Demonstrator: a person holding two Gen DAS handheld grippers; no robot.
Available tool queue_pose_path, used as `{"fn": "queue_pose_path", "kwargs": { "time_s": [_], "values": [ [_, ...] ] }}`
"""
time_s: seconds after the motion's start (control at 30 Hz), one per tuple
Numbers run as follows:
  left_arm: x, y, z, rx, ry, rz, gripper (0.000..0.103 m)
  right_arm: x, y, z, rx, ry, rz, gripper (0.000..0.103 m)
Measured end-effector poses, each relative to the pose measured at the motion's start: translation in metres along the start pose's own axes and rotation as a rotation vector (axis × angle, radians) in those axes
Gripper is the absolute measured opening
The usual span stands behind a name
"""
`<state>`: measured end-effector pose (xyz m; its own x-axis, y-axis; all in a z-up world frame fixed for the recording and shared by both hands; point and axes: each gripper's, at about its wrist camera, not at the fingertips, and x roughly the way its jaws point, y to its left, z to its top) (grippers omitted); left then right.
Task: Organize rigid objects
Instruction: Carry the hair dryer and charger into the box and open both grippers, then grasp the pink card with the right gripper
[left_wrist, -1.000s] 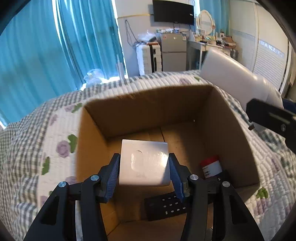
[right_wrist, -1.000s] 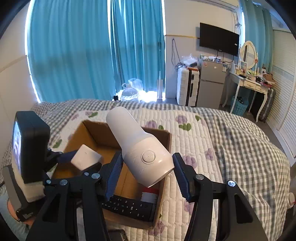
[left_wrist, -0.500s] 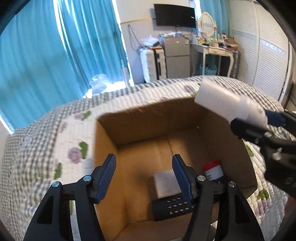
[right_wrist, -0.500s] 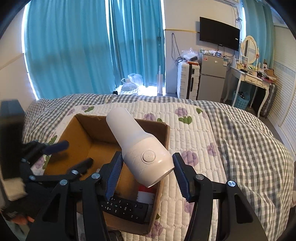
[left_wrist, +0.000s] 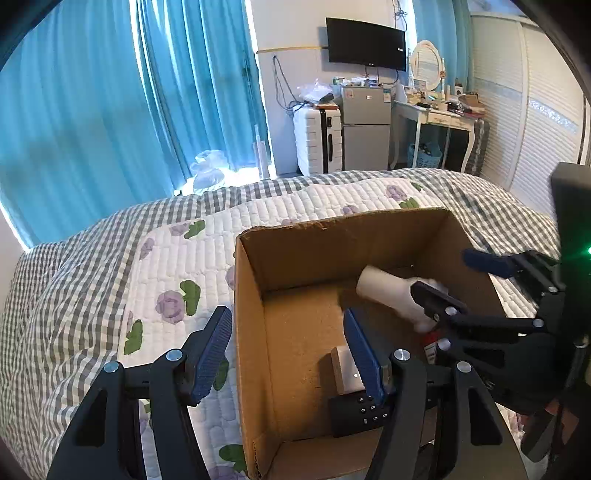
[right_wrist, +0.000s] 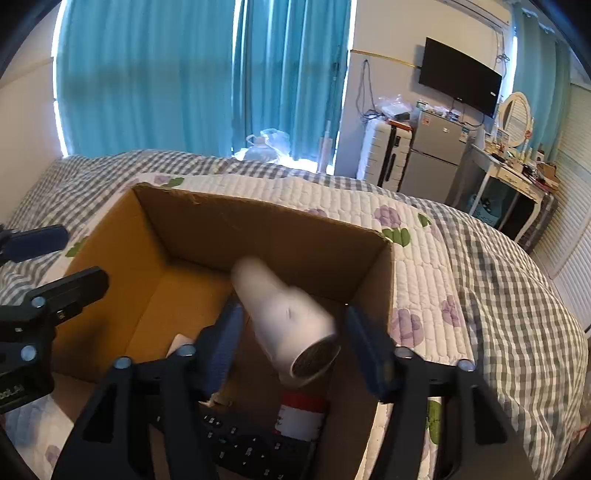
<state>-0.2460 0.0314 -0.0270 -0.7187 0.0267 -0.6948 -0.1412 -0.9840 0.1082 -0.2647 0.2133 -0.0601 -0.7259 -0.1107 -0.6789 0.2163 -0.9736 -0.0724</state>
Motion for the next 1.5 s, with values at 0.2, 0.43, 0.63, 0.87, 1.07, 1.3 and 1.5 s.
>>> {"fn": "queue_pose_path", "kwargs": {
  "time_s": [0.2, 0.43, 0.63, 0.87, 1.07, 1.3, 1.5],
  "values": [
    [-0.031, 0.002, -0.006, -0.012, -0.010, -0.015, 0.066, -0.044, -0.008, 0.002, 0.012, -0.030, -0.040, 0.074],
    [-0.081, 0.002, -0.033, -0.011, -0.021, -0.016, 0.087, -0.119, -0.014, -0.014, 0.025, -0.026, -0.063, 0.089],
    [-0.107, 0.002, -0.081, -0.008, 0.021, -0.022, 0.097, -0.156, -0.002, -0.060, 0.029, -0.019, -0.059, 0.094],
    [-0.106, 0.003, -0.145, -0.085, 0.064, 0.030, 0.098, -0.137, 0.032, -0.127, 0.033, 0.111, 0.015, 0.095],
    [-0.085, 0.000, -0.184, -0.083, 0.127, 0.011, 0.098, -0.104, 0.054, -0.184, 0.053, 0.235, 0.050, 0.095],
    [-0.069, 0.007, -0.206, -0.097, 0.181, 0.040, 0.098, -0.084, 0.079, -0.198, -0.006, 0.306, 0.097, 0.096],
    [-0.071, 0.010, -0.207, -0.106, 0.179, 0.029, 0.098, -0.078, 0.098, -0.213, -0.148, 0.372, 0.024, 0.095]
  ]
}}
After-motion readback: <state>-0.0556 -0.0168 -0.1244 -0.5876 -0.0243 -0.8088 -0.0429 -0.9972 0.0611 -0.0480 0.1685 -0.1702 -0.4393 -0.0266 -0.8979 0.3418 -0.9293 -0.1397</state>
